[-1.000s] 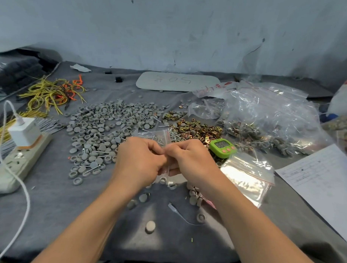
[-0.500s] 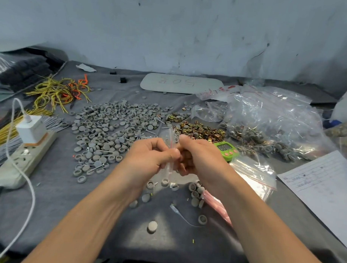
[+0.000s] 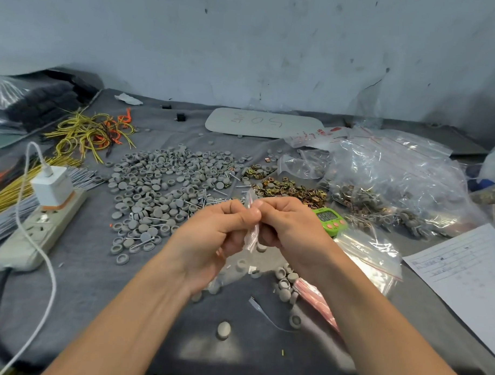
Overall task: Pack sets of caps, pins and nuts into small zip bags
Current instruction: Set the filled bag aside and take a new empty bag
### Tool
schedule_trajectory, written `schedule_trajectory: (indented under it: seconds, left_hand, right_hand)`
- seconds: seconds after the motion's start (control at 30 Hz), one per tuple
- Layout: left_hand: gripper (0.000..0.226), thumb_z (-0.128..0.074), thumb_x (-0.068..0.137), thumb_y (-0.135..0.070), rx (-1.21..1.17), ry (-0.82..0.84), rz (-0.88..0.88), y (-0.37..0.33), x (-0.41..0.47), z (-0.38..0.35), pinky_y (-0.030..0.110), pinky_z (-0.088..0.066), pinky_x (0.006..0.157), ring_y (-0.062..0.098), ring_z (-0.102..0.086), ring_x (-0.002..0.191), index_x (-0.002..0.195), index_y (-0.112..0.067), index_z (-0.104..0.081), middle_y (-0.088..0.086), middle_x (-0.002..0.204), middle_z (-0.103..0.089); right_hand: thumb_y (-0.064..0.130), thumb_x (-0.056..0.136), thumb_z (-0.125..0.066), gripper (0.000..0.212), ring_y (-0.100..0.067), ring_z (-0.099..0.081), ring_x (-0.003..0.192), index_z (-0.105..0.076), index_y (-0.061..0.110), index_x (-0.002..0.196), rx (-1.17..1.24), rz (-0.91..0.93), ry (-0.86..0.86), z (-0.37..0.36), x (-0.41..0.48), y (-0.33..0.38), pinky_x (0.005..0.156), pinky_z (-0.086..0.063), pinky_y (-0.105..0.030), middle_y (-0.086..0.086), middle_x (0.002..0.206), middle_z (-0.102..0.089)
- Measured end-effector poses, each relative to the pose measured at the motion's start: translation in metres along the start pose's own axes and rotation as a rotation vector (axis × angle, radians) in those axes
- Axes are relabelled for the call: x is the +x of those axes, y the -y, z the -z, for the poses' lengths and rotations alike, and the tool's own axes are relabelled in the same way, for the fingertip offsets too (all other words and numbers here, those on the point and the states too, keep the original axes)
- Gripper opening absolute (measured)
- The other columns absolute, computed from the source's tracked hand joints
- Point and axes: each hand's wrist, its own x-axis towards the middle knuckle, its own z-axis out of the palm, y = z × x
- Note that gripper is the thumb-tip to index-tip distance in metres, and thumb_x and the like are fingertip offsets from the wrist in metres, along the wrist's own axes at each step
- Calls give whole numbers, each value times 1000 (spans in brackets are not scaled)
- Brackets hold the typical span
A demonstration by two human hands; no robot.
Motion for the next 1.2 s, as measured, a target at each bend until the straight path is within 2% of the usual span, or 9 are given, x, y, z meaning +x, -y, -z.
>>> schedule_trajectory:
  seconds: [0.13, 0.27, 0.3, 0.43, 0.53, 0.6, 0.83, 1.0, 1.2]
  left_hand:
    - [44, -80, 56, -16, -216, -31, 85, -1, -2, 0, 27, -37, 66, 16, -41, 65, 94, -3, -62, 12, 73, -39]
    - [3, -68, 69, -6, -498, 32, 85, -14, -4, 6, 16, -32, 49, 7, -35, 44, 67, -4, -68, -2, 57, -36]
    - [10, -67, 70, -6, -491, 49, 66, -17, -4, 9, 13, -27, 43, 5, -27, 41, 61, -8, -65, -5, 54, -29]
    - [31, -70, 68, -4, -41, -104, -93, -18, -2, 15, 18, -28, 42, 6, -26, 40, 51, -21, -51, -6, 47, -33]
    - [22, -76, 64, -25, 962, -595, -348, -5, -2, 13, 26, -34, 55, 9, -42, 46, 56, -20, -56, -10, 47, -51]
    - [19, -71, 65, -41, 1404, -900, -385, -2, -5, 11, 29, -33, 57, 17, -51, 55, 65, -29, -56, -11, 53, -57]
    - [19, -74, 78, -28, 1185, -763, -549, 2, -6, 3, 33, -42, 59, 12, -57, 58, 75, -31, -55, -11, 56, -57]
    - [10, -65, 82, -21, 1253, -580, -772, 15, -12, -13, 28, -33, 57, 16, -43, 52, 84, -31, -63, -13, 49, -40]
    - [25, -75, 76, -14, 1548, -500, -926, 16, -14, -8, 27, -24, 57, 20, -51, 54, 97, -27, -70, -7, 59, -52]
  right_hand:
    - [20, 105, -54, 40, -22, -39, 55, -69, 4, 72, -50, 67, 12, -7, 1, 6, 55, -25, -34, -27, 66, -60]
    - [24, 93, -59, 32, -16, -31, 53, -65, 18, 62, 60, 65, 25, -9, 1, 12, 56, -19, -39, 1, 51, -46]
    - [25, 91, -60, 33, -16, -31, 52, -62, 18, 59, 134, 42, 45, -6, 0, 13, 56, -20, -39, 2, 50, -44]
    - [22, 98, -61, 43, -14, -41, 49, -61, 16, 55, -126, 54, 5, 8, -6, 14, 50, -35, -21, 1, 53, -53]
    - [23, 91, -64, 44, -4, -40, 36, -56, 14, 48, -610, 26, -240, 11, -7, 10, 43, -35, -15, 9, 40, -48]
    - [26, 85, -69, 42, -3, -47, 39, -54, 18, 47, -794, 0, -307, 4, -9, 10, 49, -39, -21, 10, 40, -50]
    - [25, 83, -75, 11, -14, -47, 66, -67, 33, 84, -1028, 229, -354, -31, -15, 6, 66, -32, -30, 13, 63, -50]
    - [10, 89, -61, 33, -9, -55, 53, -61, 29, 61, -699, 26, -135, -26, -5, -3, 53, -44, -29, 4, 58, -63]
    - [0, 97, -55, 34, -6, -34, 39, -84, 13, 85, 496, -259, -79, -9, 6, 1, 37, -28, -18, 0, 52, -49]
